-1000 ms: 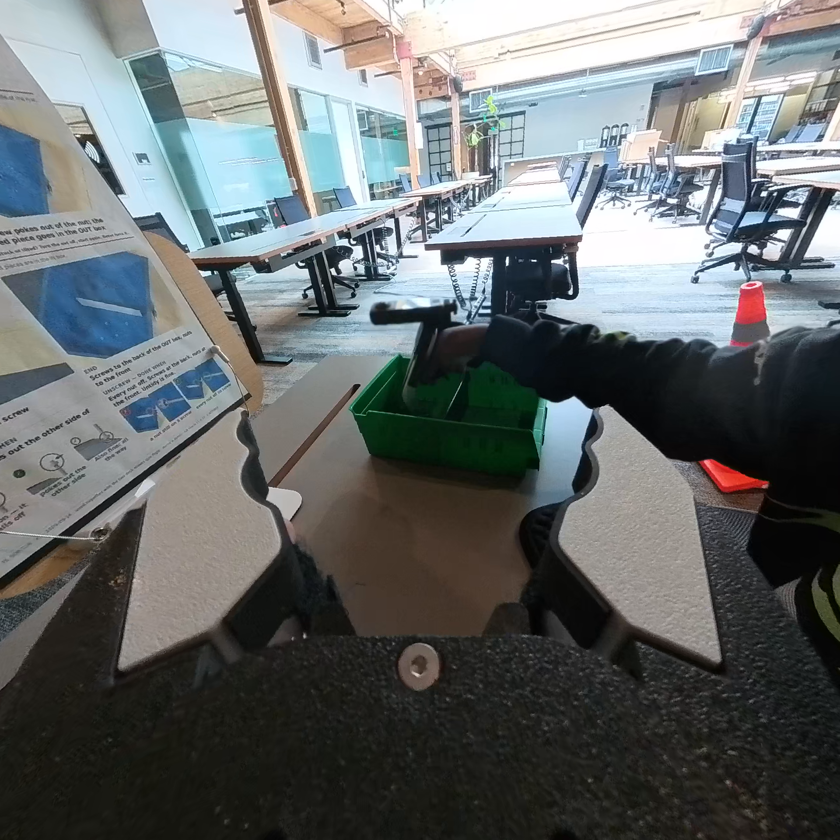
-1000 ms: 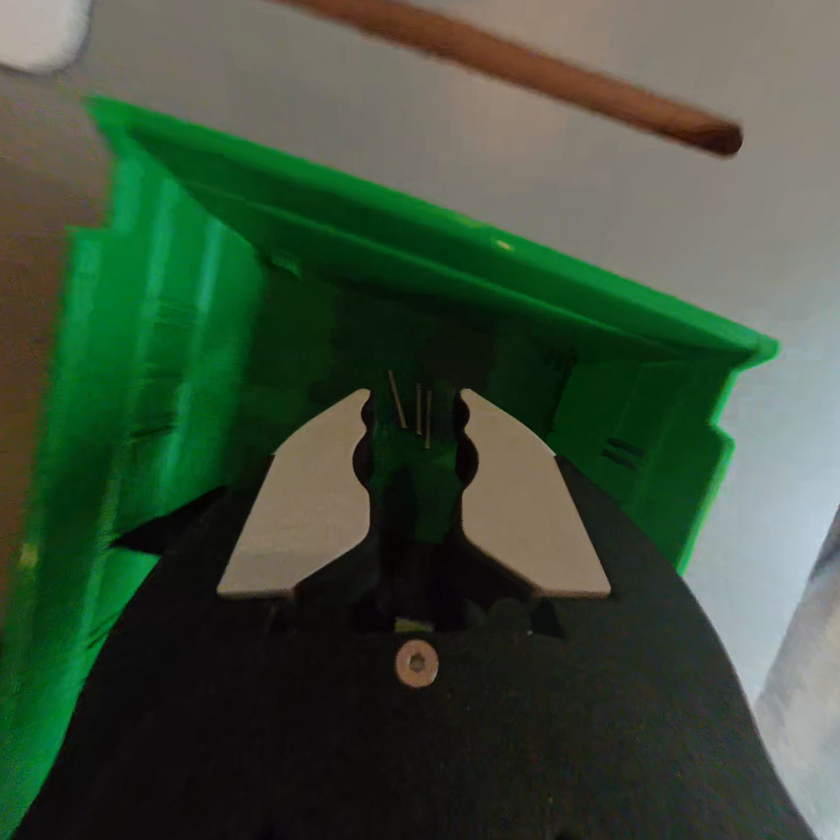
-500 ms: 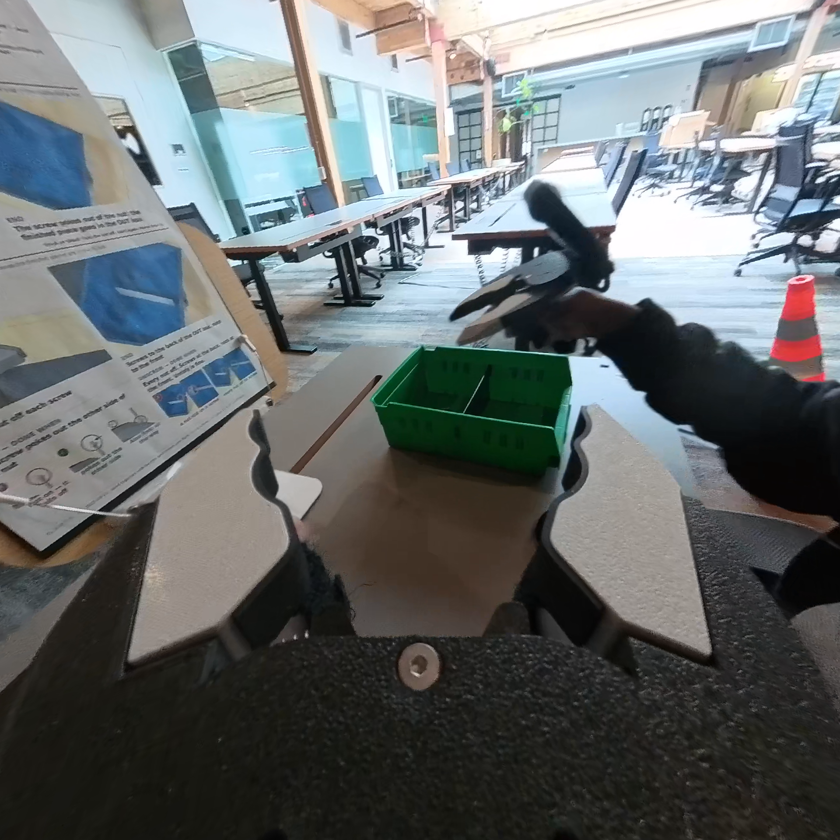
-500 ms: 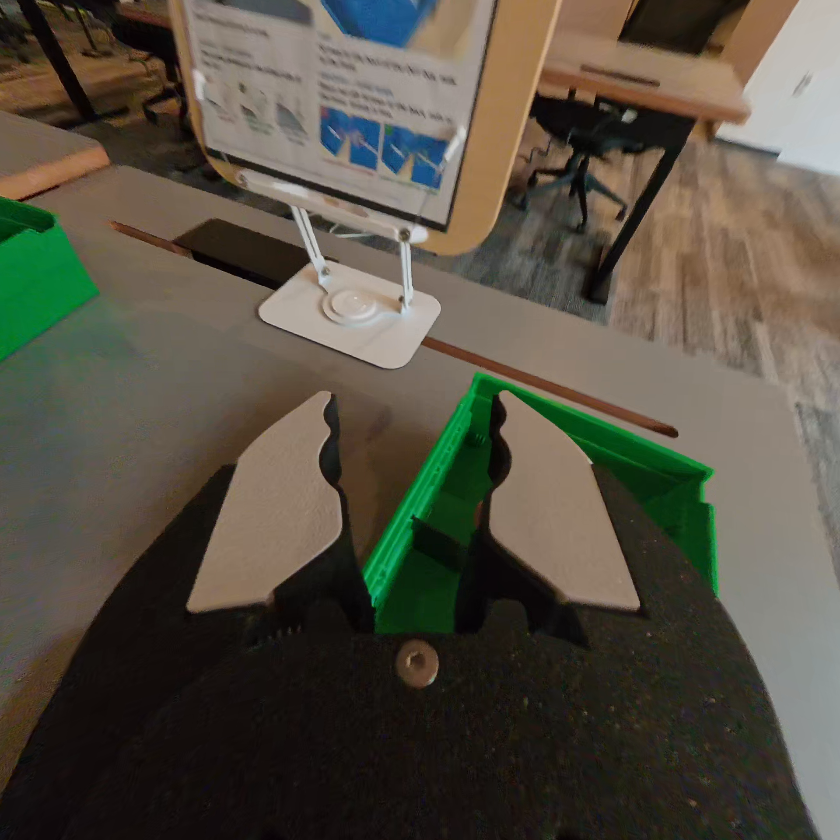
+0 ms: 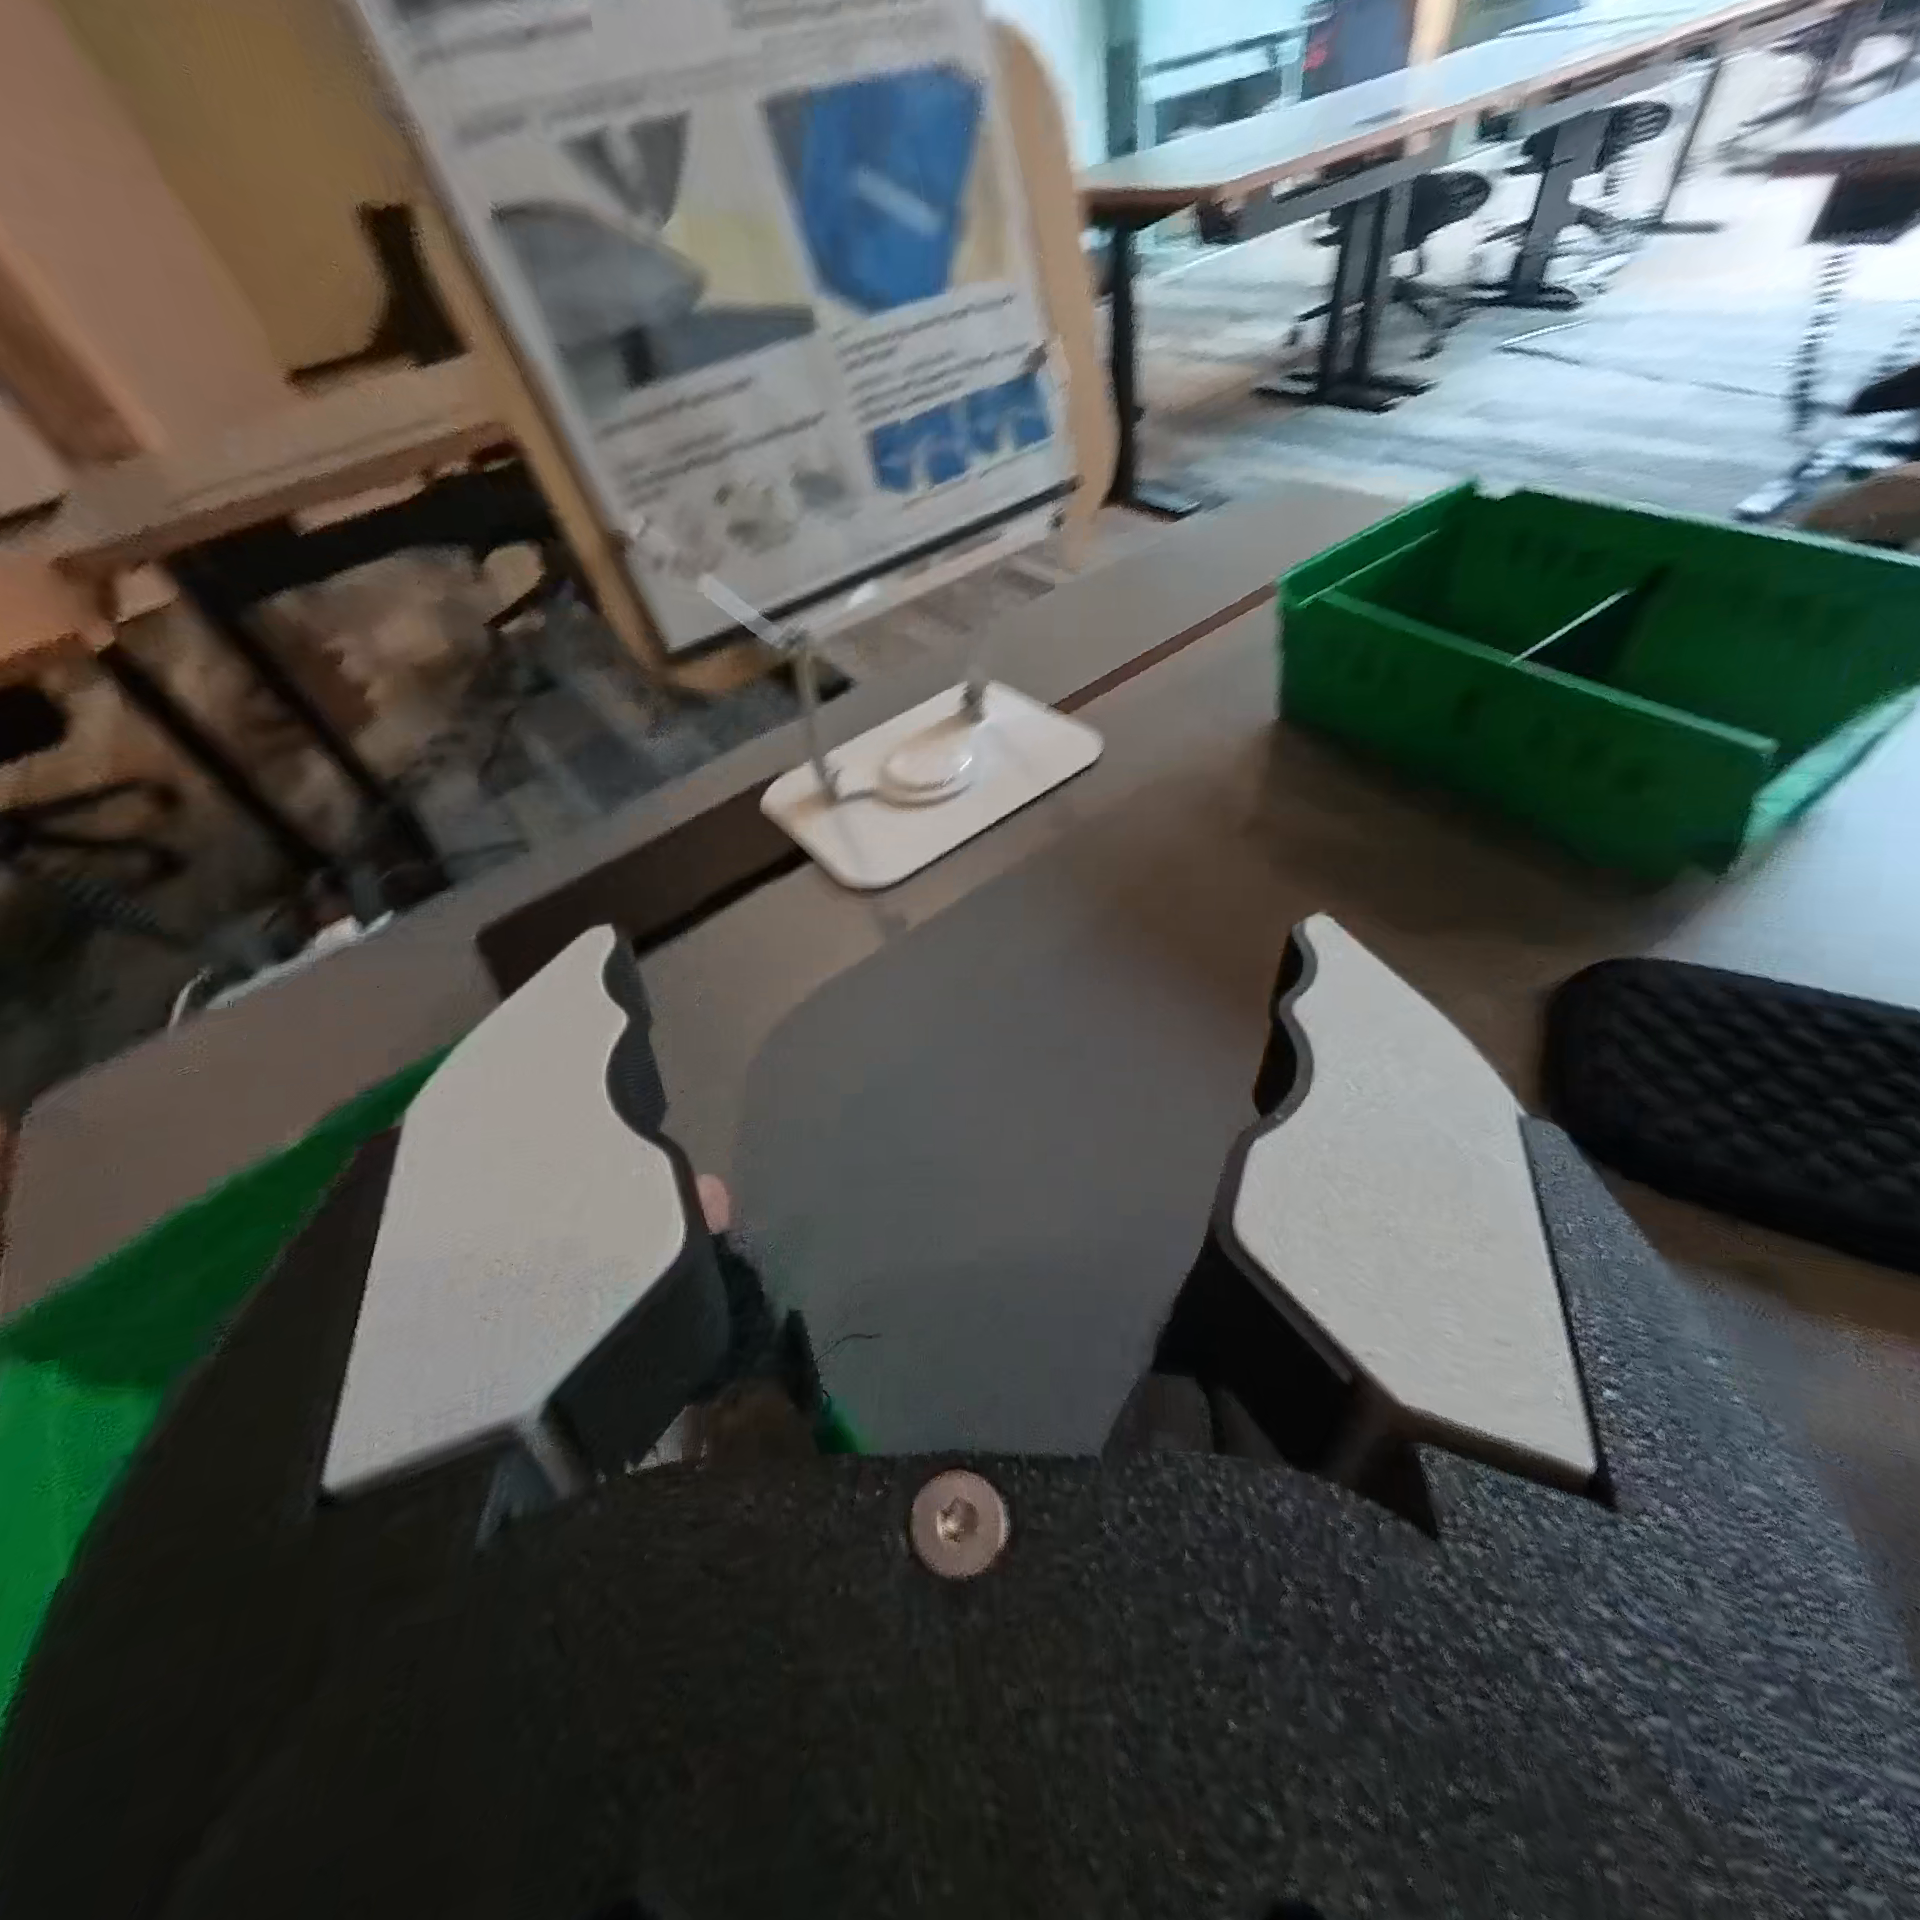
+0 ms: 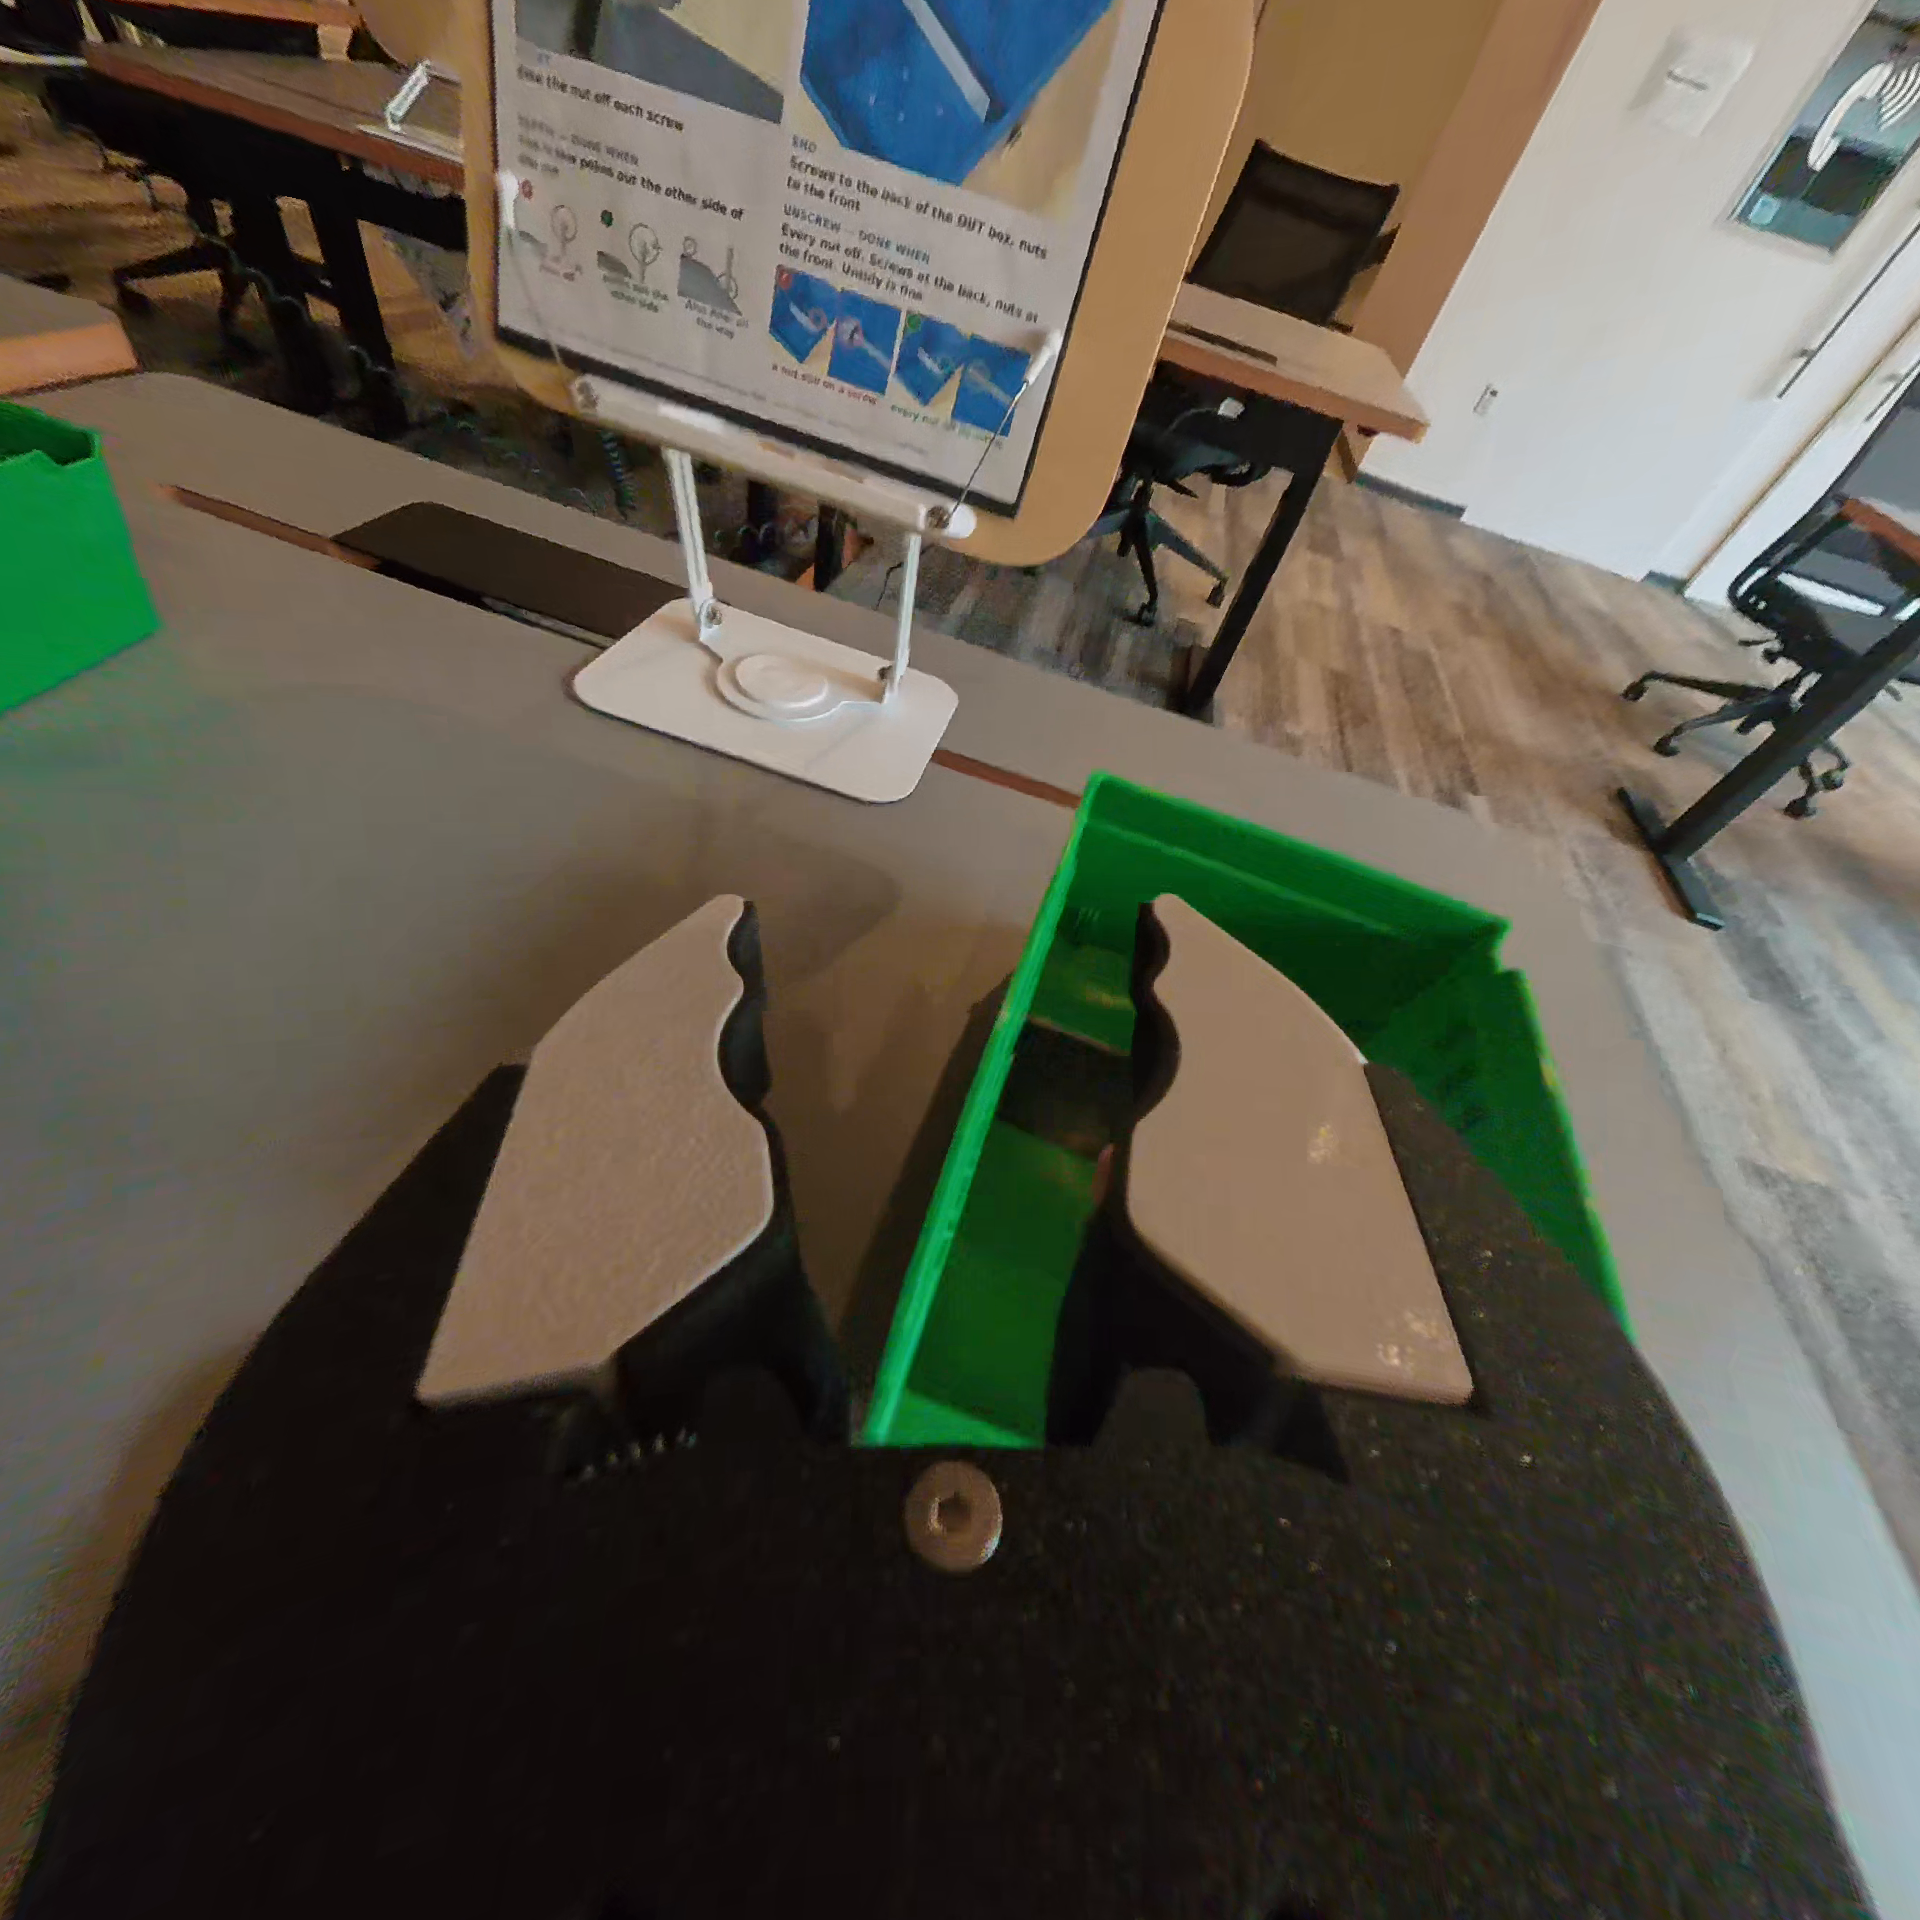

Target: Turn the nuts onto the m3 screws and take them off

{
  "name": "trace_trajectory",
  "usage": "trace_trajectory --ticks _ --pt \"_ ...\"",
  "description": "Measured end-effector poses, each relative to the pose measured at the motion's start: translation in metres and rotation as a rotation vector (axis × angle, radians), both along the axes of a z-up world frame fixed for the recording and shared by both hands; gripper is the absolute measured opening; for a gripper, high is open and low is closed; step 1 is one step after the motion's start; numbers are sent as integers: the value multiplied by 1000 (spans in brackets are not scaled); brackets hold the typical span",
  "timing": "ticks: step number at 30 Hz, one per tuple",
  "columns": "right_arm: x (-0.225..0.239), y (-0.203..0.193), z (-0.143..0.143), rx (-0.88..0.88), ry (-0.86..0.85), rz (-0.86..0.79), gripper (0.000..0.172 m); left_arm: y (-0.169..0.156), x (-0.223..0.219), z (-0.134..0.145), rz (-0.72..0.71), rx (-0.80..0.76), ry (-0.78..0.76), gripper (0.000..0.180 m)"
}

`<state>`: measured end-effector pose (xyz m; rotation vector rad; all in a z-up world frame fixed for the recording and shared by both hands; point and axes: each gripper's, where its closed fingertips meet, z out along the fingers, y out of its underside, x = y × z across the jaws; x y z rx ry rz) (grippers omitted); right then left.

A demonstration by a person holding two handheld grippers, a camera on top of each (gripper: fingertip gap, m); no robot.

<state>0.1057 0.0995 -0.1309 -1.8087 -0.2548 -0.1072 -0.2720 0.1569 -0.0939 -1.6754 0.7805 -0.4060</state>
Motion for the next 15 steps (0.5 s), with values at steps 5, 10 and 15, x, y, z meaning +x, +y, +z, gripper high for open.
trace_trajectory --ticks 5,10,15 --pt "-12 -17 -32 -9 63 -38 68 -1 -54 -67 267 -74 -1 112" --pt "-10 -26 -59 19 37 -111 66 -7 -72 -120 395 -113 -4 107" --pt "-3 -24 -92 -35 12 -159 70 -3 -72 -150 443 -153 8 104"
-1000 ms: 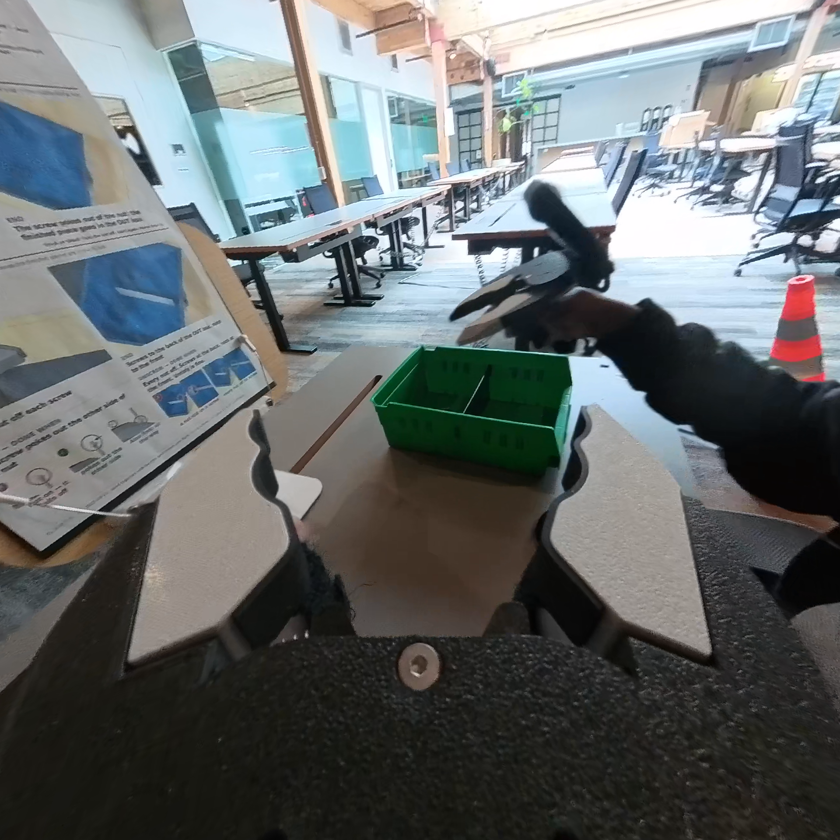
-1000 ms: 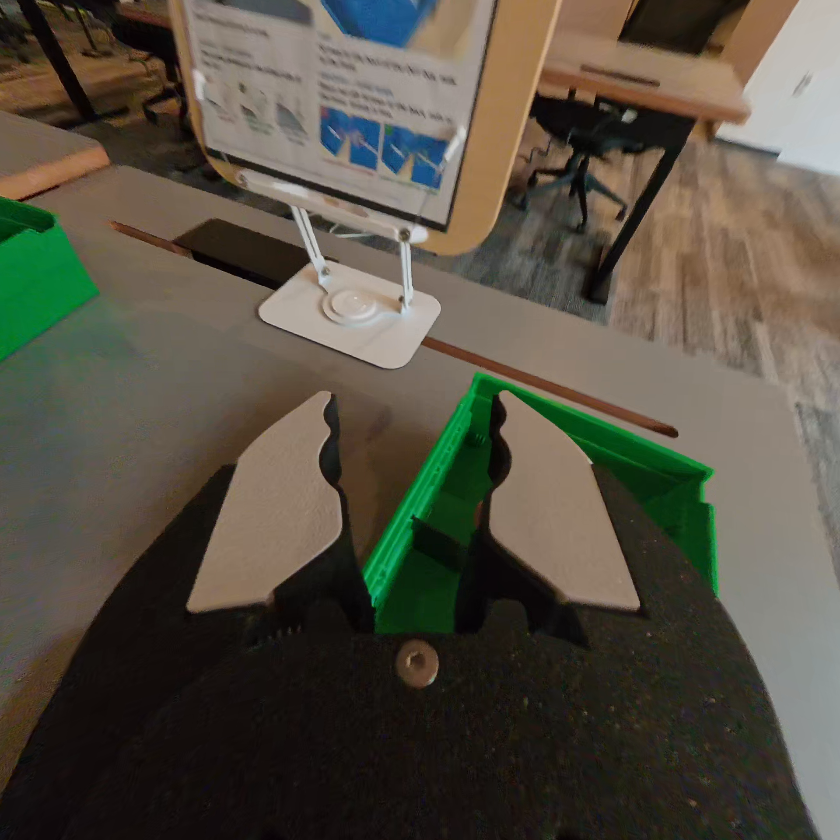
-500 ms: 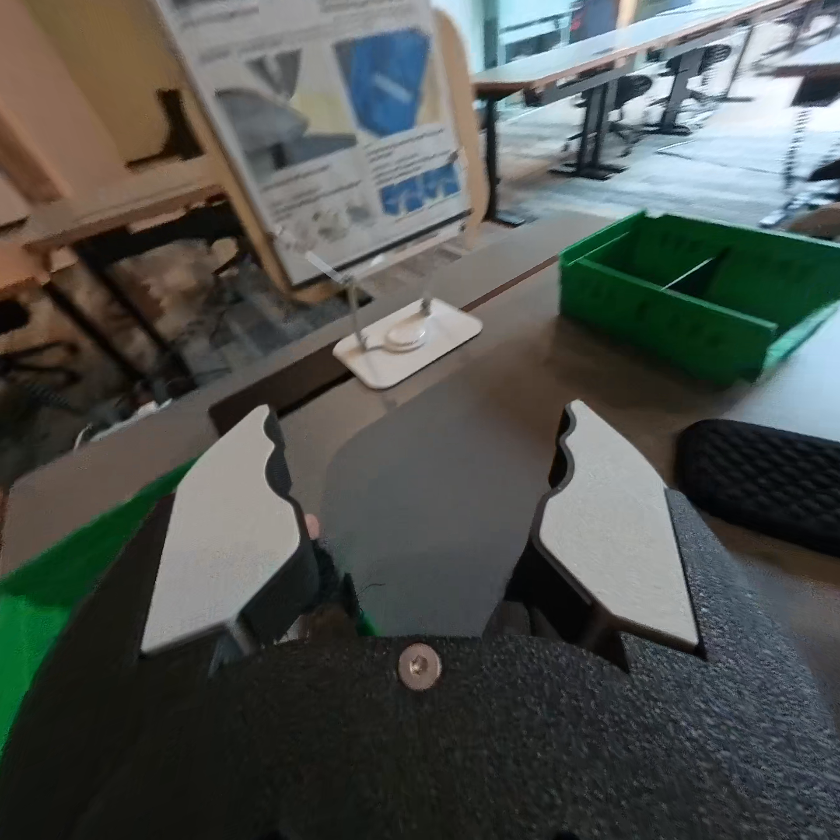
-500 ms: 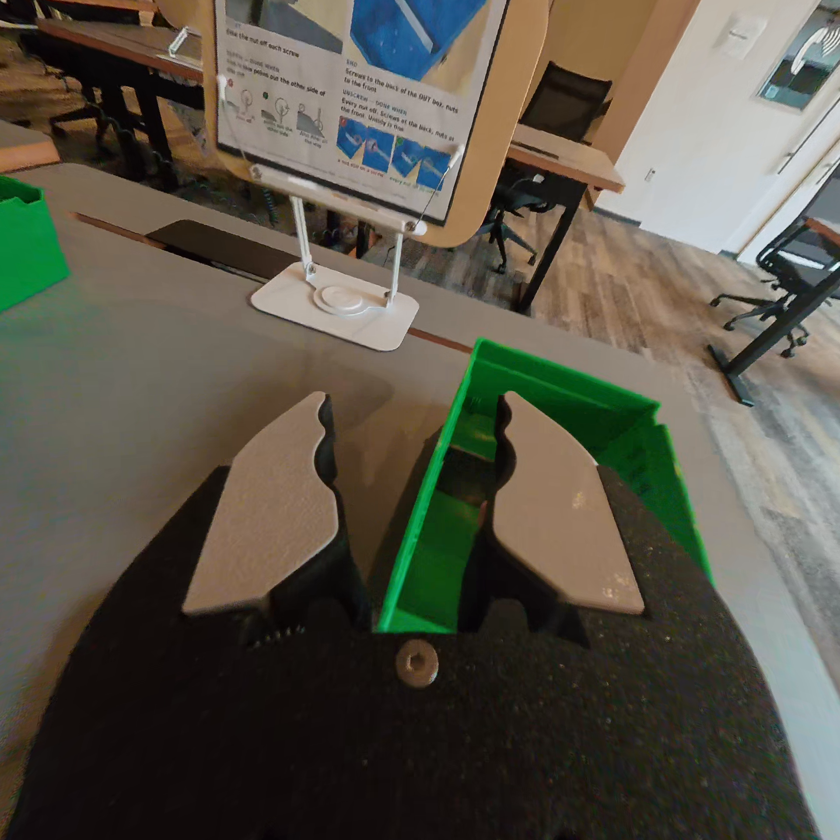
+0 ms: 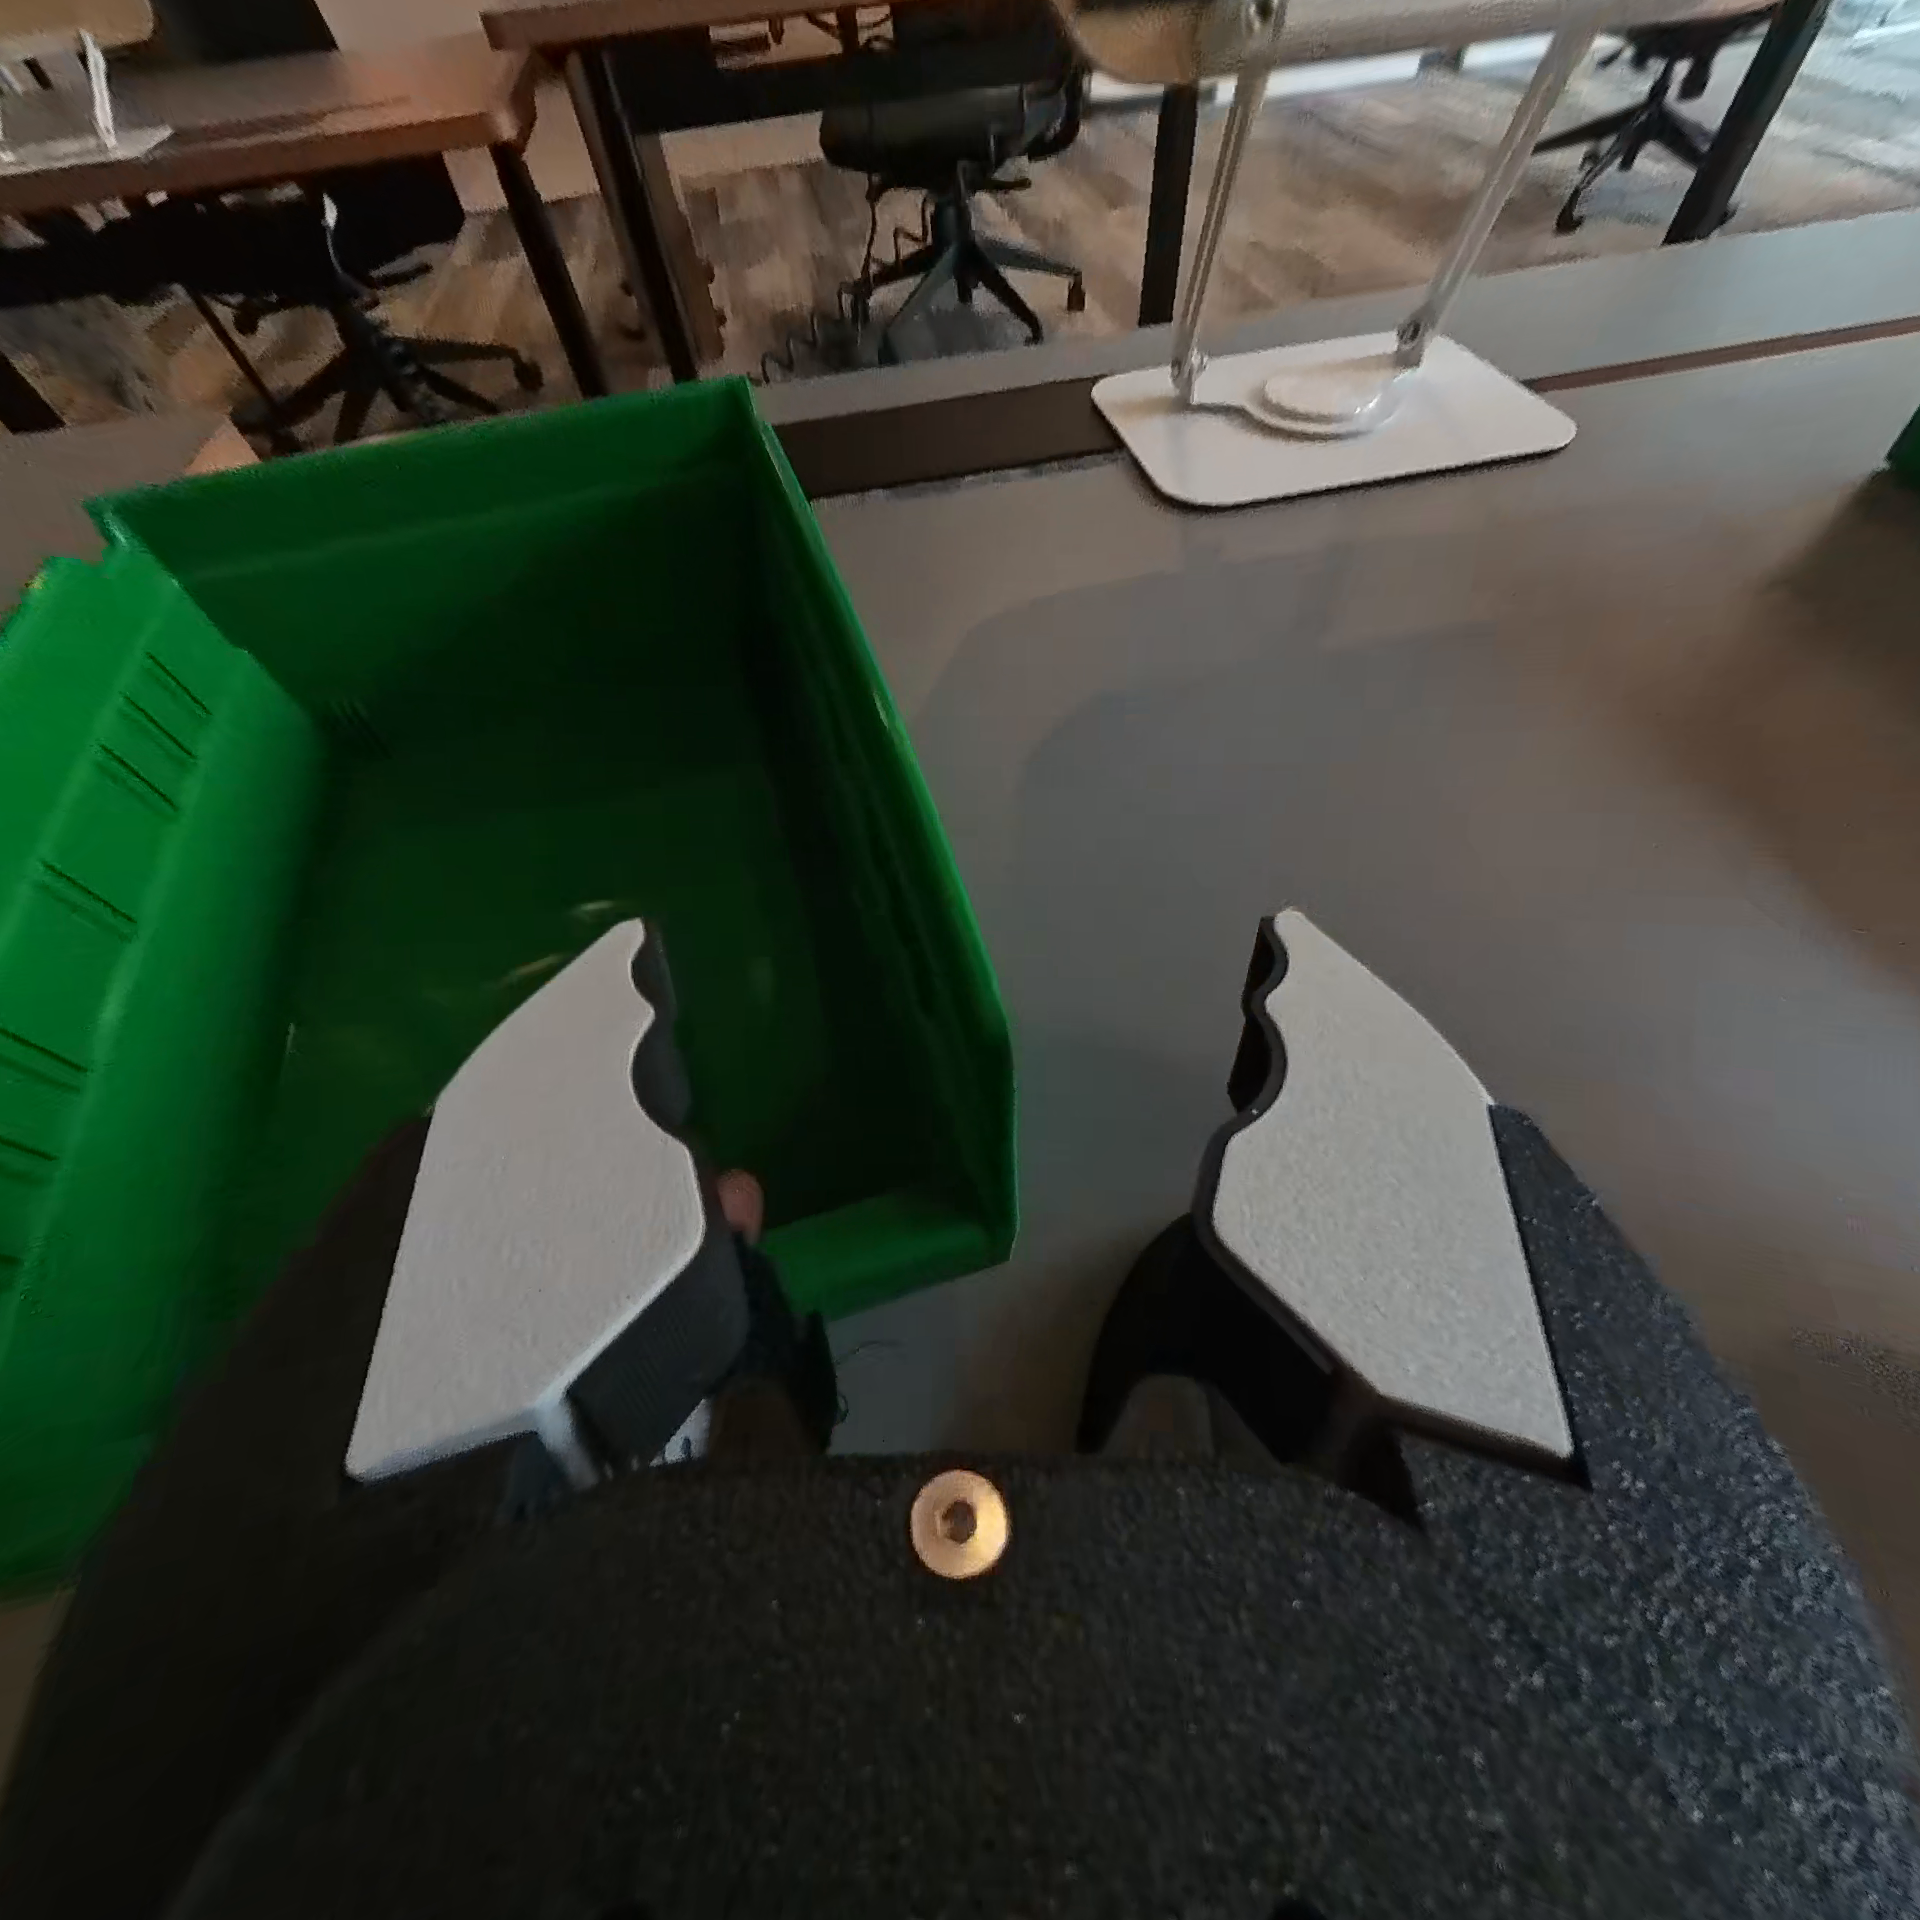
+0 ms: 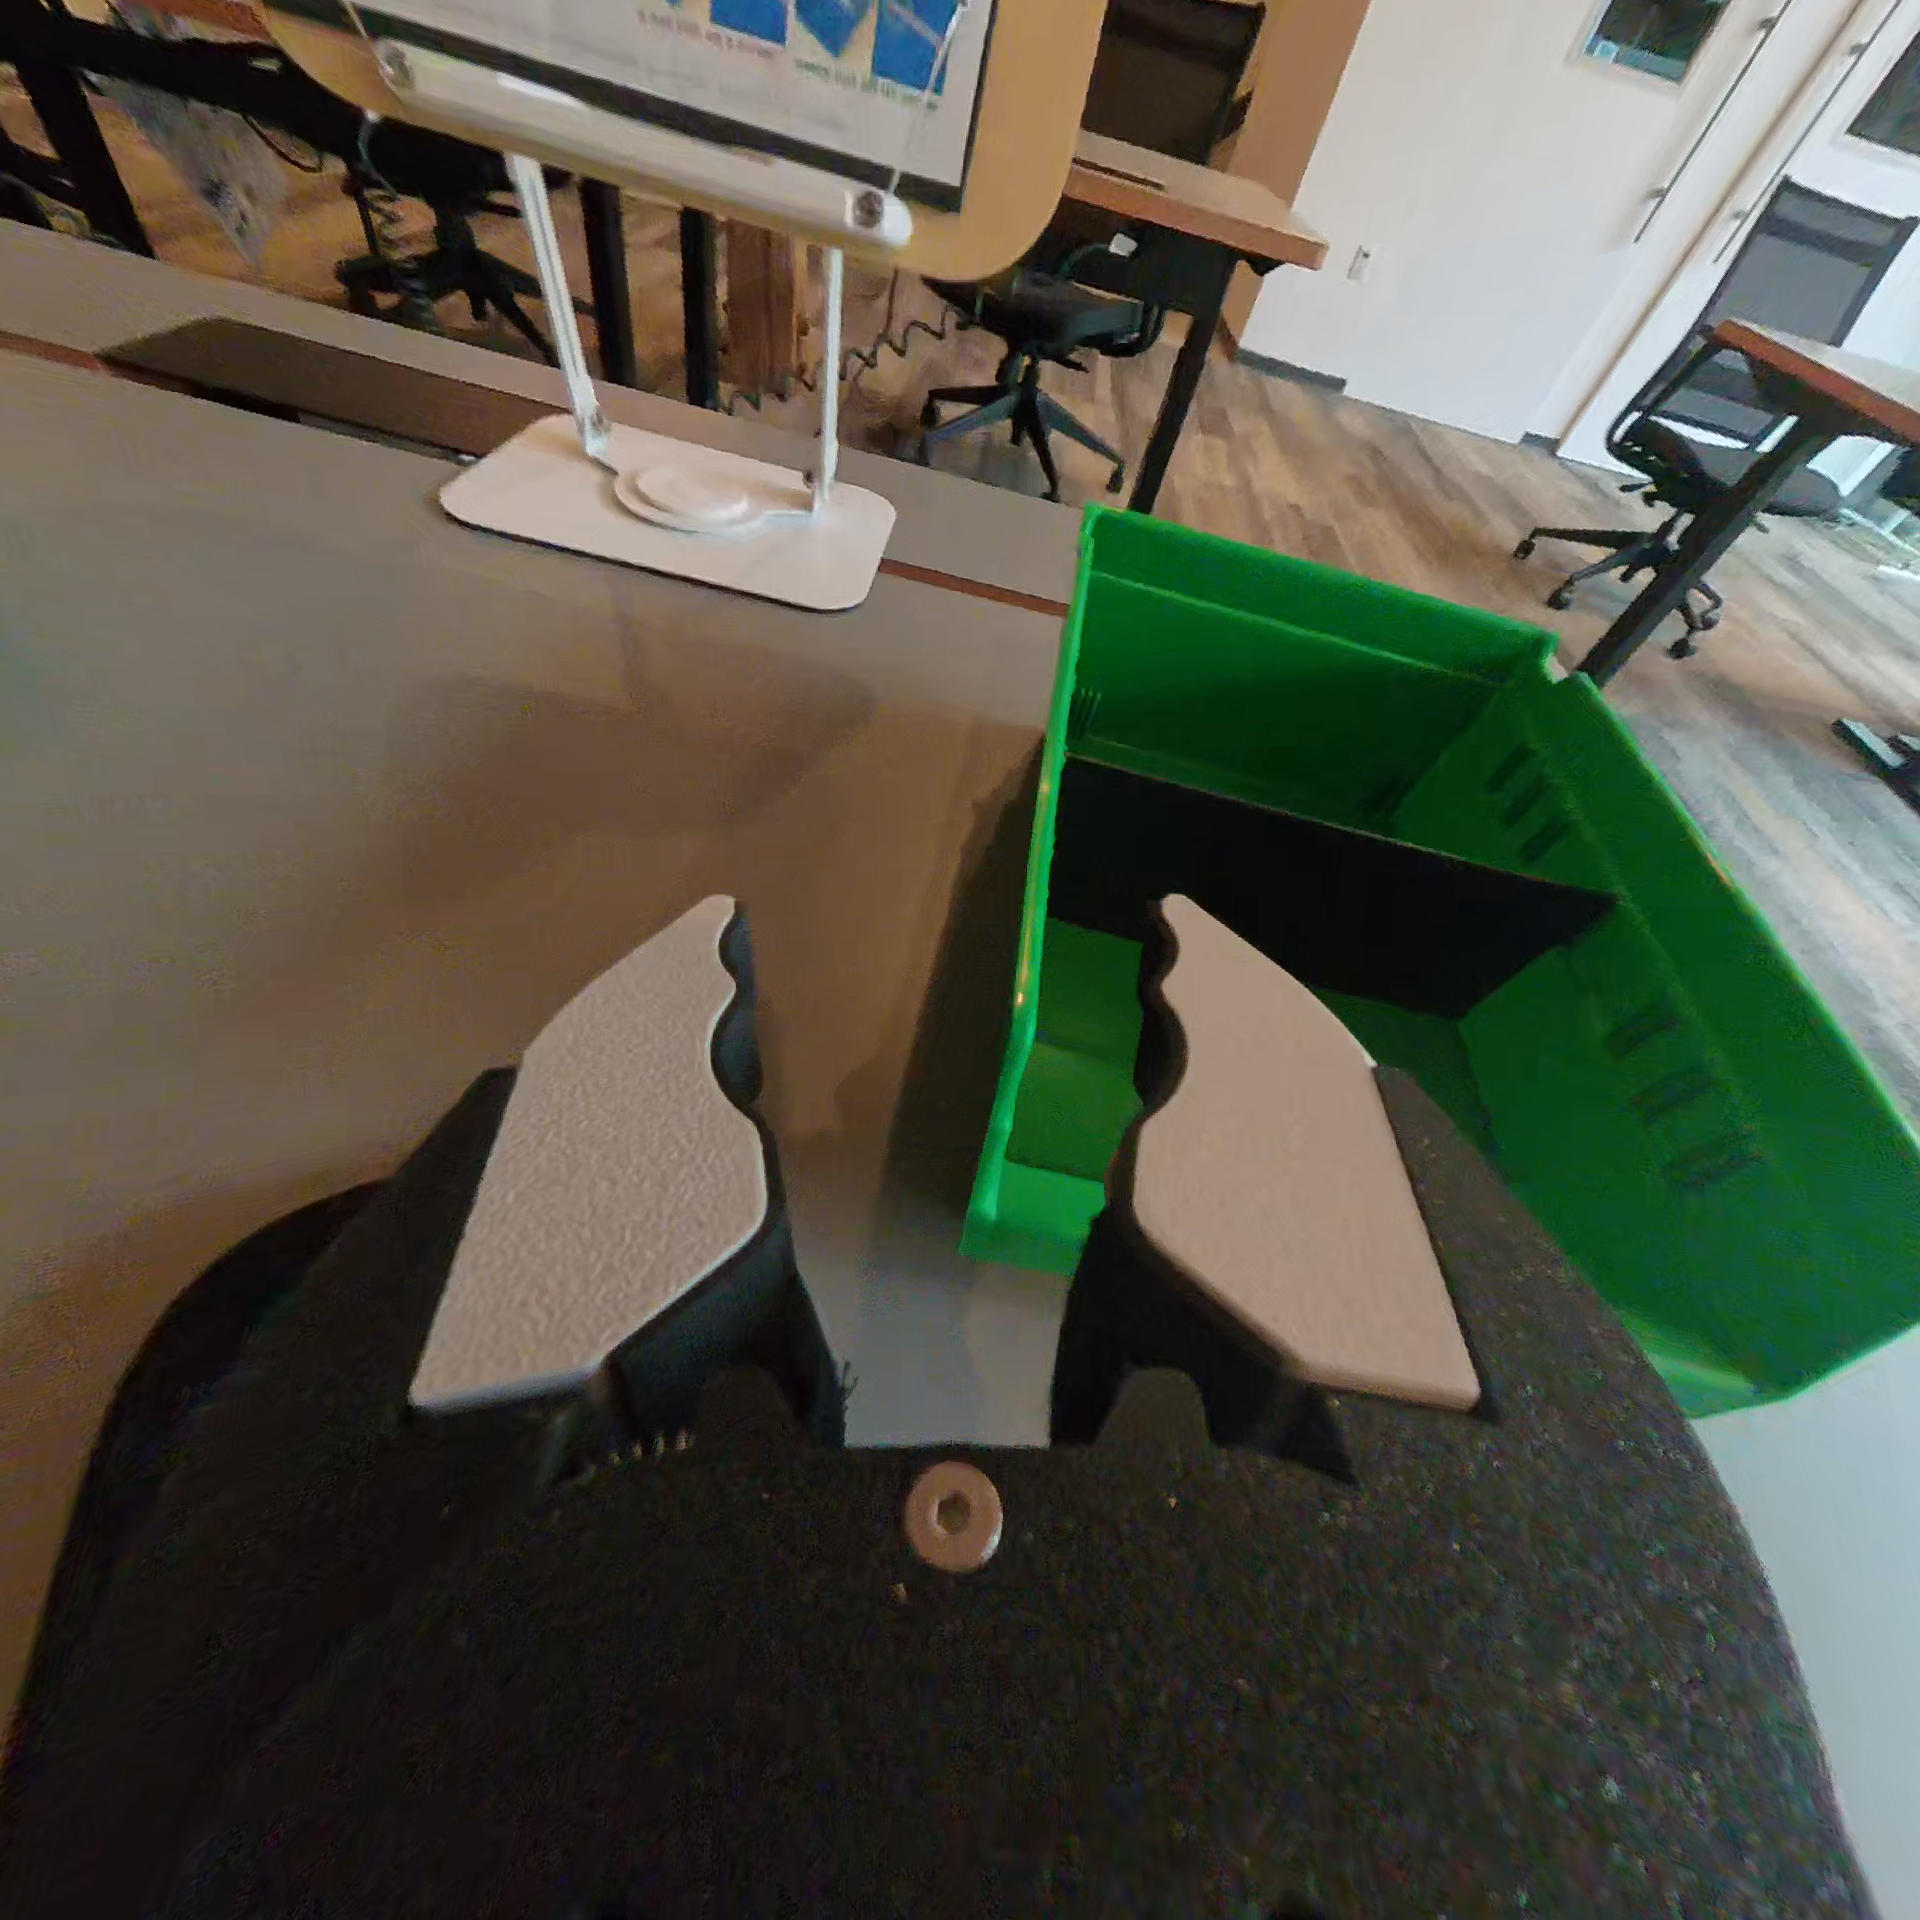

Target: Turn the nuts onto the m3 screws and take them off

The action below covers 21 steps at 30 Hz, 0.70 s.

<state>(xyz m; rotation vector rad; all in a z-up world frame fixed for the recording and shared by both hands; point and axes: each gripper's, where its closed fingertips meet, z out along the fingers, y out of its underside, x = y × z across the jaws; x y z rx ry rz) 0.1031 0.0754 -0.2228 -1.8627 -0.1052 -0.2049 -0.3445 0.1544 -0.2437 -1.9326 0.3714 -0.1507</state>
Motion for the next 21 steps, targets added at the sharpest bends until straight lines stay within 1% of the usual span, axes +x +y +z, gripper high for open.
trace_trajectory --ticks 4,8,9,12,14,18,20,21 --pt "8 3 -8 15 -5 -35 70 4 1 -15 4 -39 3 102" --pt "13 9 -19 6 -12 -59 71 7 1 -24 15 -60 24 89" --pt "14 10 -19 12 -25 -67 69 8 1 -25 20 -59 33 88" --pt "20 13 -26 0 -64 -99 62 9 1 -24 28 -32 77 74" --pt "22 15 -34 -24 -68 -101 53 10 1 -26 29 -28 112 66" --pt "25 19 -44 -59 -79 -109 33 13 4 -34 14 -49 156 41" --pt "28 21 -47 -69 -94 -122 19 15 1 -35 33 -43 183 25" --pt "29 22 -46 -67 -106 -125 9 17 -2 -34 45 -34 198 16"
